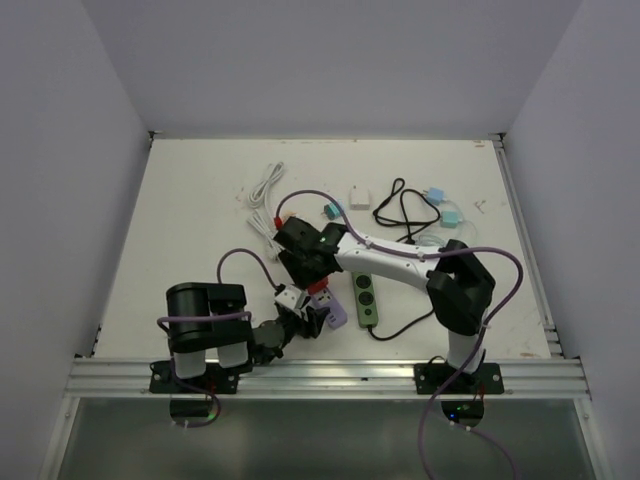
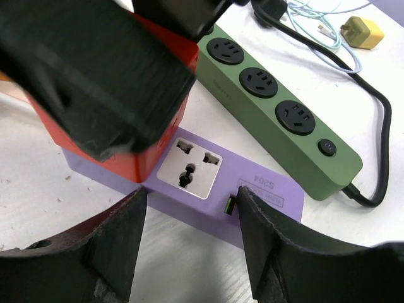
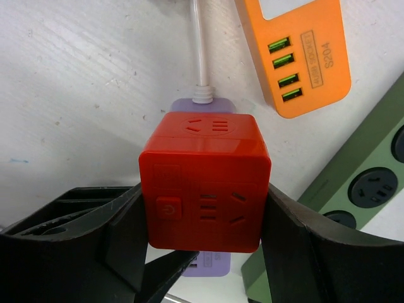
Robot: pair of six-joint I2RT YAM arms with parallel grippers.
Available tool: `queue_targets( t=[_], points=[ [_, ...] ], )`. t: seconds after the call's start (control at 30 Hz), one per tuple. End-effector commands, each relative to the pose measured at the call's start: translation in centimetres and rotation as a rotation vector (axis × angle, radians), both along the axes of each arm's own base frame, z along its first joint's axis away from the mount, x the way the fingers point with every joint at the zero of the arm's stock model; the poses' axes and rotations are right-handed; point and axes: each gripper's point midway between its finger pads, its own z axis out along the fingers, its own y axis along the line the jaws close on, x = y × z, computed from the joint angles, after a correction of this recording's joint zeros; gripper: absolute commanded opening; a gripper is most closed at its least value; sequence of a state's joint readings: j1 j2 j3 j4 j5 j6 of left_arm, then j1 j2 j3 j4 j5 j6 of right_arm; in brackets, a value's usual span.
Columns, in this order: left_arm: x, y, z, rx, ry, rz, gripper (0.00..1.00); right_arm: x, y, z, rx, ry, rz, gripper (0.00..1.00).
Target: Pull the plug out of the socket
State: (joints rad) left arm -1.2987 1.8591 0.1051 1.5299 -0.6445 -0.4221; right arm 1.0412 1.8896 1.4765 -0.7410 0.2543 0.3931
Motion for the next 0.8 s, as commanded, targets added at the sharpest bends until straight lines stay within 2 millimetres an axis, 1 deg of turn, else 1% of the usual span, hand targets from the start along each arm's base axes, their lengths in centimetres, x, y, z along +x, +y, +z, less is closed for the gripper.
queue_targets(
  t=[0.0, 0.03, 0.07, 0.1, 0.17, 0.23, 0.27, 0.3, 0.33, 0.37, 0.4, 0.43, 0.5, 0.53, 0.6, 0.7, 0.77],
  points=[
    [-1.3, 5.4, -4.8, 0.244, 0.041, -0.004, 0.62, -1.3, 3.3, 3.6, 0.322, 0.140, -0.022, 0.00],
    [-1.3, 5.5, -4.7, 0.238, 0.043, 0.001, 0.62, -1.5, 3.4, 3.7, 0.356, 0.168, -0.023, 0.00],
    [-1.3, 5.5, -4.7, 0.235, 0.045, 0.000, 0.62, -2.1, 3.7, 4.4, 0.402, 0.203, -0.009, 0.00],
    [-1.3, 5.6, -4.6, 0.231, 0.045, 0.002, 0.61, -1.9, 3.4, 4.0, 0.421, 0.218, -0.024, 0.00],
    [-1.3, 5.9, -4.6, 0.227, 0.052, 0.011, 0.61, -2.3, 3.4, 4.1, 0.450, 0.254, -0.019, 0.00],
    [-1.3, 6.1, -4.7, 0.225, 0.055, 0.015, 0.61, -1.9, 2.9, 3.8, 0.430, 0.239, -0.026, 0.00],
    [-1.3, 6.0, -4.7, 0.225, 0.056, 0.014, 0.60, -1.6, 2.6, 3.7, 0.413, 0.218, -0.031, 0.00],
    [-1.3, 5.9, -4.6, 0.222, 0.055, 0.014, 0.60, -1.1, 1.9, 3.7, 0.348, 0.151, -0.043, 0.00],
    [-1.2, 5.9, -4.6, 0.221, 0.056, 0.014, 0.60, -1.1, 1.6, 3.8, 0.313, 0.124, -0.038, 0.00],
    [-1.2, 5.8, -4.6, 0.218, 0.057, 0.013, 0.60, -0.4, 1.6, 4.6, 0.284, 0.063, -0.044, 0.00],
    [-1.2, 5.8, -4.7, 0.222, 0.057, 0.013, 0.60, -0.4, 0.7, 4.2, 0.186, 0.003, -0.044, 0.00],
    [-1.2, 5.8, -4.7, 0.222, 0.059, 0.015, 0.60, -0.4, 0.6, 4.3, 0.150, -0.028, -0.038, 0.00],
    [-1.2, 5.8, -4.8, 0.226, 0.061, 0.013, 0.60, -0.8, 0.6, 4.2, 0.091, -0.054, -0.024, 0.00],
    [-1.2, 5.7, -4.8, 0.223, 0.062, 0.014, 0.60, -0.7, 0.5, 3.6, 0.061, -0.066, -0.024, 0.00],
    [-1.1, 5.7, -4.9, 0.228, 0.066, 0.016, 0.59, -0.8, 0.4, 3.2, 0.035, -0.078, -0.023, 0.00],
    [-1.1, 5.7, -5.0, 0.228, 0.068, 0.015, 0.59, -1.1, 0.6, 2.2, 0.034, -0.060, -0.021, 0.00],
    [-1.1, 5.4, -4.5, 0.208, 0.061, 0.011, 0.60, -1.8, 0.9, 1.6, 0.055, -0.020, -0.003, 0.00]
  ],
)
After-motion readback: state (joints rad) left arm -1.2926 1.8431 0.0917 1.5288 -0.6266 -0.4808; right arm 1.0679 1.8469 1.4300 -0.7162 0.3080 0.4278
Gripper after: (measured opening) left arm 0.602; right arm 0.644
